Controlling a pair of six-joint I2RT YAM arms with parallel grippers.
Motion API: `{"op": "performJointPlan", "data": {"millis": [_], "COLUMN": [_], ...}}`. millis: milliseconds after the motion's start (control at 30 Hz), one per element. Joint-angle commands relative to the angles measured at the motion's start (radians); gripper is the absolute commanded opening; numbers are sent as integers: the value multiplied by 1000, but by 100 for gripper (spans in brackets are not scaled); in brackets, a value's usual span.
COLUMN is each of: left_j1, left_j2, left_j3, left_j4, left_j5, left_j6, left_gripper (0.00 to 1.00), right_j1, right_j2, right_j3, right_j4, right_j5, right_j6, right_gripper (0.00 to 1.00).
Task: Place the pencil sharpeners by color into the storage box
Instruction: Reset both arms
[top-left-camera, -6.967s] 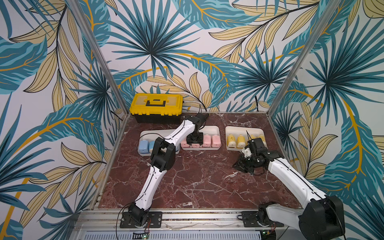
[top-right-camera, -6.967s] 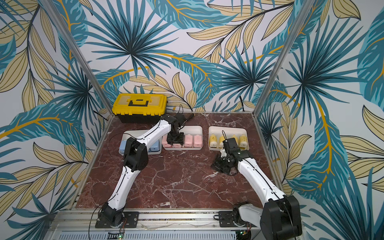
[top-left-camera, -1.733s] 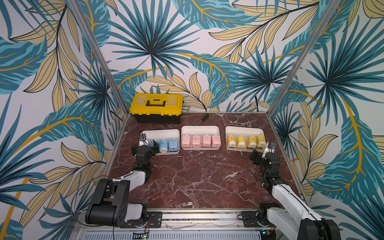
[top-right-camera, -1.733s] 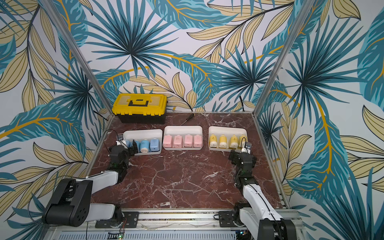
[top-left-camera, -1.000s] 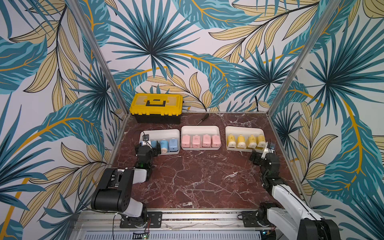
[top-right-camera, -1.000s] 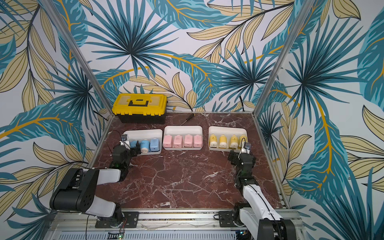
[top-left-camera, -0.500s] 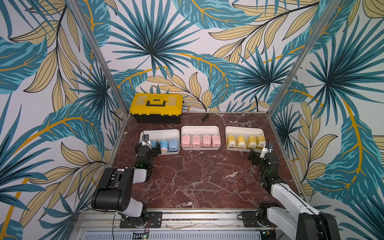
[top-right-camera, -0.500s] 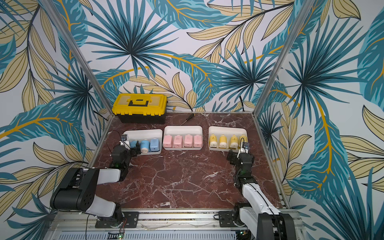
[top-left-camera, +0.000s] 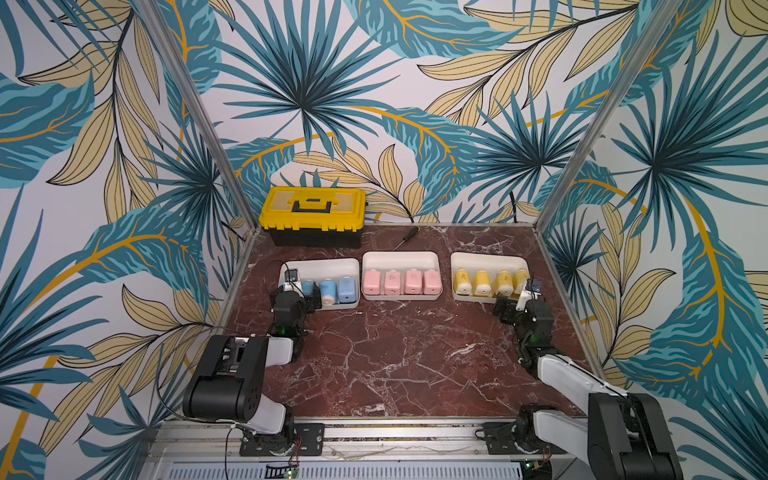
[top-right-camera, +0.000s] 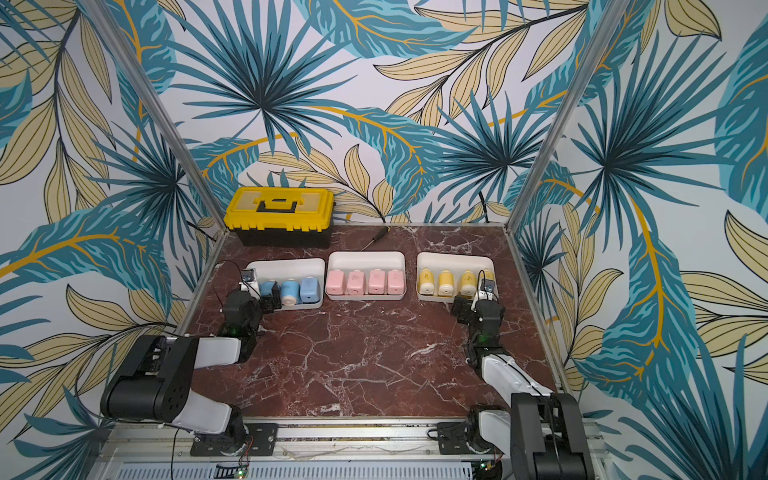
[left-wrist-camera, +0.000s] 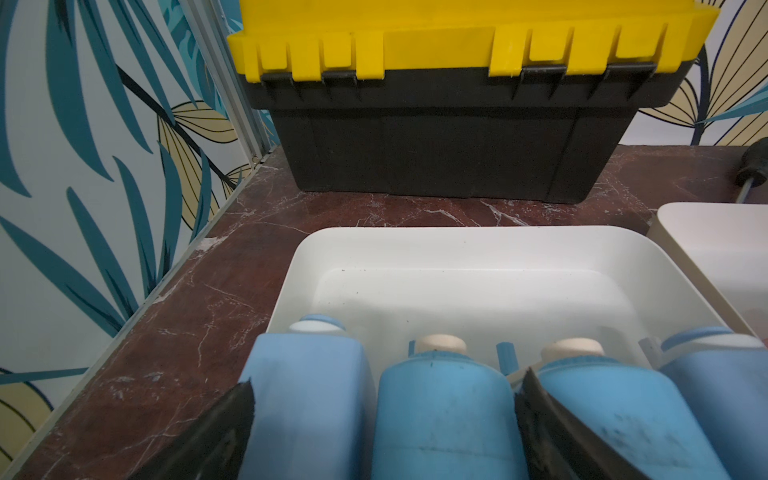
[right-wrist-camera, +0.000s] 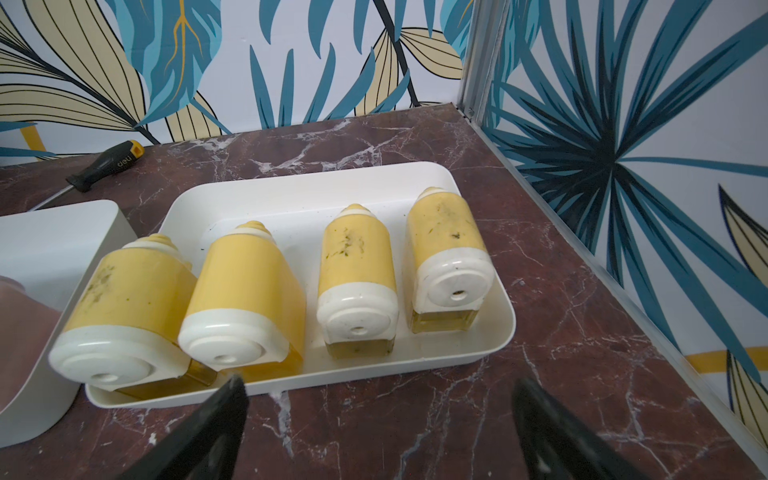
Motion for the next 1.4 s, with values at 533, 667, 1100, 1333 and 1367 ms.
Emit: {"op": "performJointPlan", "data": {"millis": [533, 667, 1100, 1333, 1367], "left_j1": [11, 10, 11, 11, 11], "left_j2": [7, 7, 7, 7, 6], "left_j3": [11, 12, 10, 11, 11], "left_j4": [22, 21, 21, 21, 21], "left_j5": [10, 10, 10, 10, 10], "left_j6": [6, 6, 7, 6, 6], "left_gripper": [100, 99, 99, 100, 99], "right_j1": [-4, -3, -2, -2, -2], "right_j2": [88, 119, 301, 303, 304], "right_j3": [48, 72, 62, 72, 71], "right_j4": [107, 110, 302, 290, 291], "right_j5": [-32, -117, -180, -202, -202], "right_j6": [1, -3, -15, -27, -27], "right_gripper": [99, 99, 99, 99, 99]}}
